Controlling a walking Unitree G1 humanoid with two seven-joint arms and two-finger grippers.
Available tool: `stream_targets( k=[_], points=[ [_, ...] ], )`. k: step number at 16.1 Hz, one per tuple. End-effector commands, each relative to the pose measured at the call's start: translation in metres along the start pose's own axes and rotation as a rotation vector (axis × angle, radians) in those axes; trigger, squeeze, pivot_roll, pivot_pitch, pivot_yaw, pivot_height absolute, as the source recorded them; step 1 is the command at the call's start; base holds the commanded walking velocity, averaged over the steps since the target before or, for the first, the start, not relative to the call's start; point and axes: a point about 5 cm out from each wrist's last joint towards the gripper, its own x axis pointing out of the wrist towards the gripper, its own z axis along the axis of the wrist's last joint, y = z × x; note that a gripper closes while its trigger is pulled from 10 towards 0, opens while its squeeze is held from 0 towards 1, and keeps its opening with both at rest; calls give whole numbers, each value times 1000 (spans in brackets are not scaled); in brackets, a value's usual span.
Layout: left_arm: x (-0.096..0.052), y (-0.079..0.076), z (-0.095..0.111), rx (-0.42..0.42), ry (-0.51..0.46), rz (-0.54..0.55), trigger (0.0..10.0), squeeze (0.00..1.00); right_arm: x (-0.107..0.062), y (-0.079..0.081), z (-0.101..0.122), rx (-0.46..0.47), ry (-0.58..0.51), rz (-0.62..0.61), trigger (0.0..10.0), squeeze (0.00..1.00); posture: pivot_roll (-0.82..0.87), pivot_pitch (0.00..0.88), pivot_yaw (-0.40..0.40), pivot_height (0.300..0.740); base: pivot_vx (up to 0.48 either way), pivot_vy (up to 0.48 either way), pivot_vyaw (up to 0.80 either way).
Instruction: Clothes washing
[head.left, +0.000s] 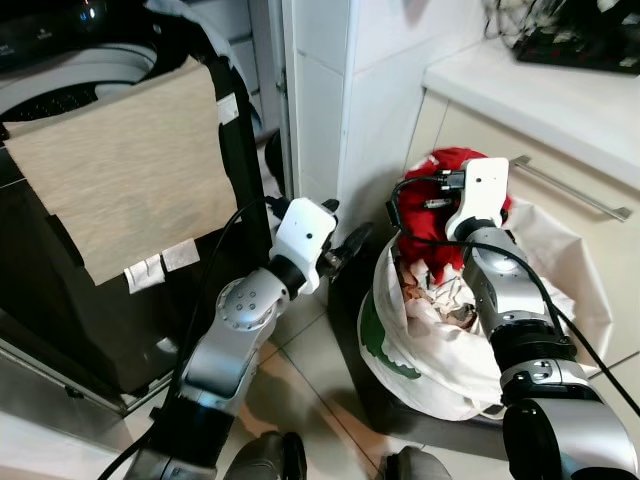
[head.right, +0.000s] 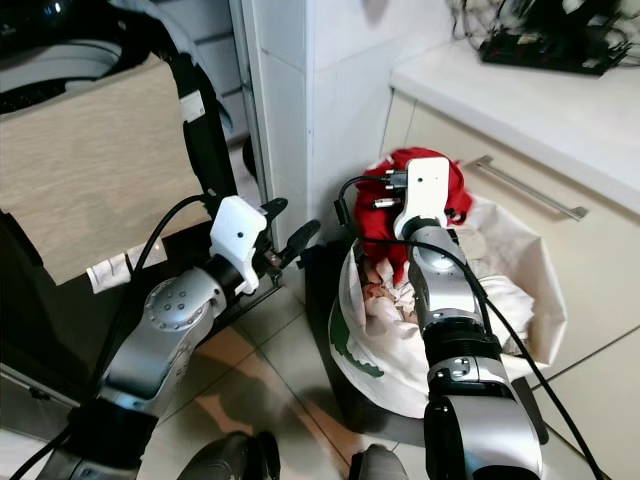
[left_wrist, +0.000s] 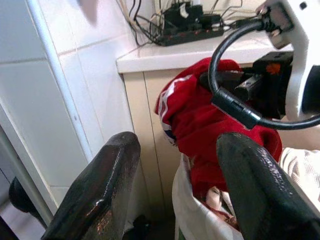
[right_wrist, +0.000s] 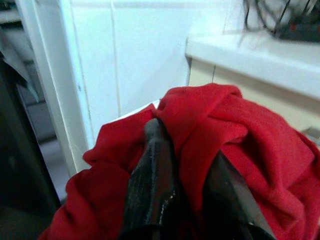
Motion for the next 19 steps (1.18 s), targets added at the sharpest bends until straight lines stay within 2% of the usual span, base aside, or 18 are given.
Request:
stream_targets(
  k=[1,2,4,5,7,10,17,19],
  points=[
    [6,5,-1,12,-2,25,10000,0,9,-2,34,-30,-118,5,0,0,-165,0,16,724,0,0,800],
    [8,7,-2,16,-6,32,10000,0,10,-3,41,-33,-142,6,0,0,-165,0,16,724,0,0,800],
    [9,12,-8,59,22,80,10000,0,10,0,41,-30,-134,25,0,0,-158,0,9,724,0,0,800],
    [8,13,-13,66,38,103,10000,0,7,3,33,-26,-109,34,0,0,-149,0,6,724,0,0,800],
    [6,10,-16,117,53,100,10000,0,3,10,19,-7,-70,46,0,122,-128,0,5,724,0,-240,800],
    [5,10,-20,141,65,104,10000,0,2,19,10,5,-49,68,0,122,-107,0,4,724,0,-426,794],
    [6,17,-21,123,76,202,10000,0,6,31,11,-12,-53,124,0,118,-100,0,-5,724,252,-382,786],
    [6,20,-23,127,83,229,10000,0,7,33,10,-10,-51,136,0,118,-93,0,-12,724,122,0,778]
  ],
)
